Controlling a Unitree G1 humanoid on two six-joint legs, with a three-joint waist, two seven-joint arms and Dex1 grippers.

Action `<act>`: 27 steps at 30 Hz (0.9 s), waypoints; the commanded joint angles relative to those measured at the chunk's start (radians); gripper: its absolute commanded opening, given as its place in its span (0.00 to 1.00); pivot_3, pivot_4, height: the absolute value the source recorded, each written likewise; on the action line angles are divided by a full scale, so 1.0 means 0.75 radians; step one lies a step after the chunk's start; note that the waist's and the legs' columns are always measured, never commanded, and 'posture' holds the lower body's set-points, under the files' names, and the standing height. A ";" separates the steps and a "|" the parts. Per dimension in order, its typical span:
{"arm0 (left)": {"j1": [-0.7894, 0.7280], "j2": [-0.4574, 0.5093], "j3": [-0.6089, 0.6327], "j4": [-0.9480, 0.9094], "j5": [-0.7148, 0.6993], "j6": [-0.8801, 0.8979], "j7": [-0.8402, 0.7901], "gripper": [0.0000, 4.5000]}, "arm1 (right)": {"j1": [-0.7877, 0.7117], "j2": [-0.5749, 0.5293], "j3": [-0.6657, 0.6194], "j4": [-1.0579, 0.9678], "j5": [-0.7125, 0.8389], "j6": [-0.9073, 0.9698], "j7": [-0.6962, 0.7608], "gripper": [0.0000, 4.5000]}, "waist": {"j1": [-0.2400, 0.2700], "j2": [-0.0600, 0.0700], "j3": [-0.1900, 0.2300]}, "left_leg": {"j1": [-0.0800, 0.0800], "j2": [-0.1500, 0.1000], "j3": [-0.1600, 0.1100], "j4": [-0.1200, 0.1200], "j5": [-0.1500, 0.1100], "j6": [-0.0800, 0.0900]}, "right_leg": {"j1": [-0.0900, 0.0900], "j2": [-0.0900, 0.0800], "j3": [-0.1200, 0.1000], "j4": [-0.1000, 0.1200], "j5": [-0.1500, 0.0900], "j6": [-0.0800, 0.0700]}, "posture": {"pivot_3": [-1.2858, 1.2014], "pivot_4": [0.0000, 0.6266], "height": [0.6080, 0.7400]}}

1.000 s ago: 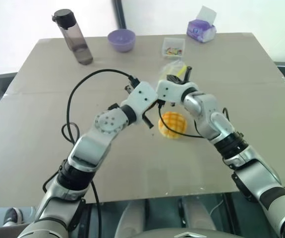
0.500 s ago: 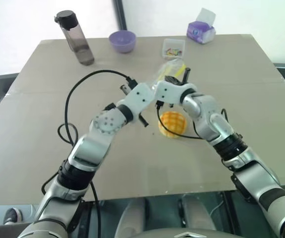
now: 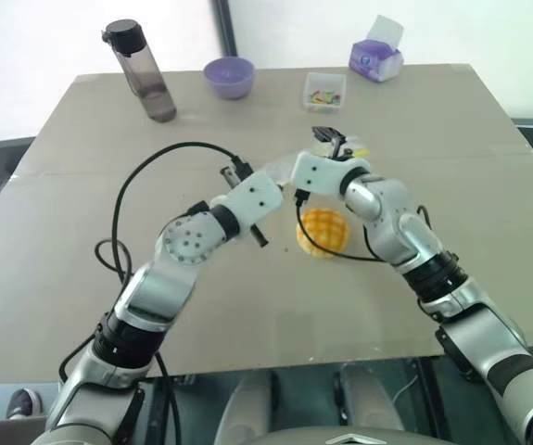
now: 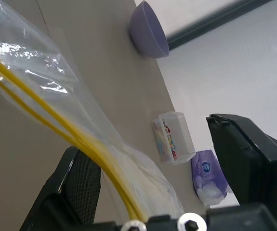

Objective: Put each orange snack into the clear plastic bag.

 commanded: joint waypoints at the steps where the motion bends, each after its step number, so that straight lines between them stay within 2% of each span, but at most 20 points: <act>1: 0.006 0.033 0.064 -0.045 0.035 -0.092 -0.006 0.00 | 0.003 -0.024 -0.006 -0.009 0.013 -0.028 0.020 0.81 | 0.001 0.000 0.000 | 0.000 0.000 0.000 0.000 0.000 0.000 | 0.000 0.000 0.000 0.000 0.000 0.000 | 0.52 0.24 1.00; 3: 0.015 0.029 0.082 -0.043 0.023 -0.058 -0.011 0.00 | 0.010 -0.031 -0.009 -0.013 0.015 -0.031 0.024 0.68 | 0.001 0.000 0.000 | 0.000 0.000 0.000 0.000 0.000 0.000 | 0.000 0.000 0.000 0.000 0.000 0.000 | 0.52 0.24 1.00; 7: 0.026 0.010 0.104 -0.040 0.009 -0.029 -0.020 0.00 | 0.009 -0.035 -0.011 -0.014 0.016 -0.037 0.026 0.26 | -0.001 0.000 0.000 | 0.000 0.000 0.000 0.000 0.000 0.000 | 0.000 0.000 0.000 0.000 0.000 0.000 | 0.52 0.24 1.00; 8: 0.026 0.012 0.101 -0.038 0.016 -0.036 -0.021 0.00 | 0.006 -0.035 -0.011 -0.014 0.015 -0.035 0.026 0.23 | -0.001 0.000 0.000 | 0.000 0.000 0.000 0.000 0.000 0.000 | 0.000 0.000 0.000 0.000 0.000 0.000 | 0.52 0.24 1.00; 12: 0.042 0.008 0.110 -0.042 0.008 -0.057 -0.036 0.00 | -0.003 -0.029 -0.017 -0.008 0.015 -0.026 0.018 0.23 | -0.001 0.000 0.000 | 0.000 0.000 0.000 0.000 0.000 0.000 | 0.000 0.000 0.000 0.000 0.000 0.000 | 0.52 0.24 1.00; 13: 0.044 0.012 0.108 -0.041 0.017 -0.062 -0.036 0.12 | -0.004 -0.028 -0.017 -0.005 0.015 -0.026 0.017 0.20 | -0.001 0.000 0.000 | 0.000 0.000 0.000 0.000 0.000 0.000 | 0.000 0.000 0.000 0.000 0.000 0.000 | 0.52 0.24 1.00; 14: 0.045 0.016 0.106 -0.040 0.026 -0.066 -0.036 0.16 | -0.005 -0.028 -0.016 -0.003 0.015 -0.026 0.017 0.20 | -0.001 0.000 0.000 | 0.000 0.000 0.000 0.000 0.000 0.000 | 0.000 0.000 0.000 0.000 0.000 0.000 | 0.52 0.24 1.00; 16: 0.046 0.029 0.104 -0.038 0.060 -0.080 -0.025 0.32 | 0.000 -0.030 -0.011 -0.007 0.012 -0.027 0.021 0.20 | -0.001 0.000 0.000 | 0.000 0.000 0.000 0.000 0.000 0.000 | 0.000 0.000 0.000 0.000 0.000 0.000 | 0.52 0.24 1.00; 27: 0.115 0.006 0.063 -0.063 0.084 -0.024 -0.065 0.32 | -0.005 -0.020 -0.009 -0.004 0.010 -0.024 0.020 0.20 | 0.000 0.000 0.000 | 0.000 0.000 0.000 0.000 0.000 0.000 | 0.000 0.000 0.000 0.001 0.000 0.000 | 0.52 0.24 1.00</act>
